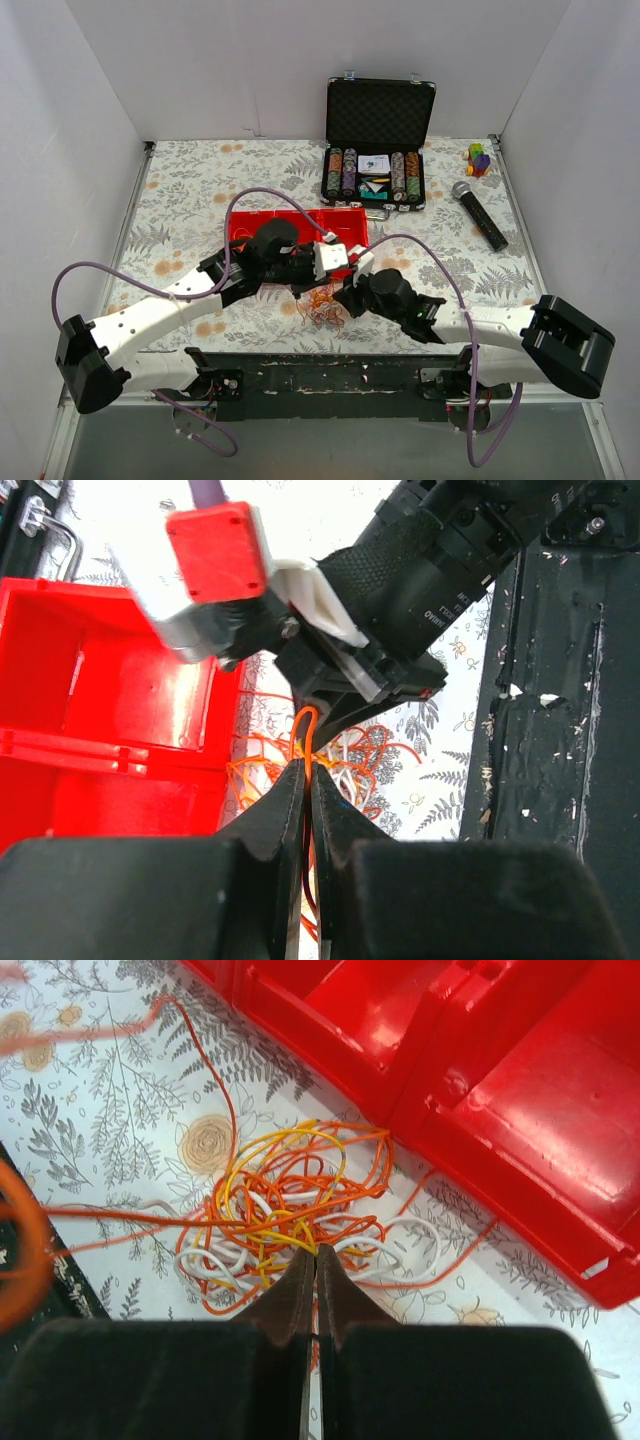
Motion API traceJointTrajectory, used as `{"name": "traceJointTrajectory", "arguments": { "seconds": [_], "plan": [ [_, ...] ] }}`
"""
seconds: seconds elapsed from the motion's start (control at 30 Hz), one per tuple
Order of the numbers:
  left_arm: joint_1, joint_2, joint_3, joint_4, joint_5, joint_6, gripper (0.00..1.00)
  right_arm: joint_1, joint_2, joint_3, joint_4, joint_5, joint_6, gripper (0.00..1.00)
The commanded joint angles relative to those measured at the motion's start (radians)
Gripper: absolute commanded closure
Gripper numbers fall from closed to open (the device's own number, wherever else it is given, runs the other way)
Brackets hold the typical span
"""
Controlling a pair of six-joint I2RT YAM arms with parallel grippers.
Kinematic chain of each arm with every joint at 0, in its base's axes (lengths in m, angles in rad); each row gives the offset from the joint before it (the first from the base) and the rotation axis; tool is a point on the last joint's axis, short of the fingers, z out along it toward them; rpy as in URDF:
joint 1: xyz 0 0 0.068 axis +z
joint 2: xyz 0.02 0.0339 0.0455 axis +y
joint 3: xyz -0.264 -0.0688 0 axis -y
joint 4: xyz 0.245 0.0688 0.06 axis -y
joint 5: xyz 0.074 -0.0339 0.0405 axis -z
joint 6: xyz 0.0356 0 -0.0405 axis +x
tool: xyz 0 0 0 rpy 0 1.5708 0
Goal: Untangle the cables
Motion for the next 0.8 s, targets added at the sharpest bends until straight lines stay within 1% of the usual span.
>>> {"name": "traceJointTrajectory", "arguments": {
  "seconds": [0.0, 0.23, 0.4, 0.5, 0.67, 0.77],
  "plan": [
    [-0.007, -0.060, 0.114, -0.040, -0.007, 0.060, 1.00, 0.000, -0.035, -0.080, 0.044, 0.016, 0.048, 0.99],
    [-0.007, -0.083, 0.313, -0.080, -0.089, 0.171, 1.00, 0.000, -0.055, -0.157, 0.029, 0.053, 0.086, 0.99],
    [-0.007, -0.058, 0.493, -0.038, -0.151, 0.173, 1.00, 0.001, -0.017, -0.123, 0.000, 0.063, 0.088, 0.99],
    [-0.007, -0.032, 0.585, -0.050, -0.149, 0.180, 1.00, 0.000, -0.003, -0.104, -0.022, 0.062, 0.088, 0.99],
    [-0.006, -0.003, 0.702, -0.059, -0.137, 0.179, 1.00, 0.001, -0.061, -0.116, -0.080, 0.099, 0.097, 0.99],
    [-0.007, 0.006, 0.737, -0.060, -0.142, 0.177, 1.00, 0.001, -0.150, -0.131, -0.146, 0.115, 0.109, 0.99]
  ]
}}
